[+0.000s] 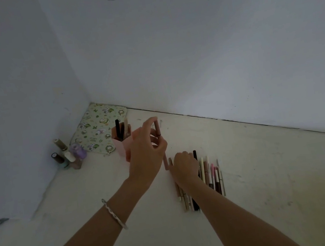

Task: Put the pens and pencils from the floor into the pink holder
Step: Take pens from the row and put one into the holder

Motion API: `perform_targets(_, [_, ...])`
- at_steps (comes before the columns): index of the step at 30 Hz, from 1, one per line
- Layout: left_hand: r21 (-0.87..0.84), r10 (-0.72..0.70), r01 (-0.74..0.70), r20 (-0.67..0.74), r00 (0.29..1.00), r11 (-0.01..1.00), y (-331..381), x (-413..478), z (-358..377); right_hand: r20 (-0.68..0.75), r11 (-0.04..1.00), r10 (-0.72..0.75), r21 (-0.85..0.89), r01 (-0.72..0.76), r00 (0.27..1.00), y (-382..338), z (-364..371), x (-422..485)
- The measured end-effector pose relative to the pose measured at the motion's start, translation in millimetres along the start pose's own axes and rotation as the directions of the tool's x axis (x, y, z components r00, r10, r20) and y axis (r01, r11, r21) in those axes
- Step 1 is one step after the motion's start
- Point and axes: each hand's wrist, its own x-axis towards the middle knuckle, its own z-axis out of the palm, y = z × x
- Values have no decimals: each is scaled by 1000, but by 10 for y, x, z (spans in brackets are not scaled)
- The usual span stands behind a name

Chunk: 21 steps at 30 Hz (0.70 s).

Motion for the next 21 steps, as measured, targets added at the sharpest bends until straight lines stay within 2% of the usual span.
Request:
perform_targets(6, [-76,16,-19,-40,999,997,77,64,-100,44,948,82,306,-92,996,78,-331,52])
perform_targets(8, [-113,31,-50,-161,987,992,122,217,-272,-6,903,119,416,-106,993,71,-617,142])
perform_targets(10, [-66,59,-86,-346,937,994,134,424,-510,-98,847,141,528,-68,985,54,-942,225])
perform_targets(12, [-32,61,-86,-468,881,996,93,594,-739,-201,744,135,668,35,970,-16,-1236,255])
perform_targets(13, [-19,52,-71,-486,873,997,50,638,-805,-262,693,131,714,100,956,-57,-1347,243])
perform_targets(17, [177,73,-5,-379,923,984,-172,612,-795,-490,582,85,731,356,868,-297,-1551,150])
perform_targets(21, [356,75,11,-227,971,934,-396,500,-723,-546,516,35,727,453,837,-468,-1506,97])
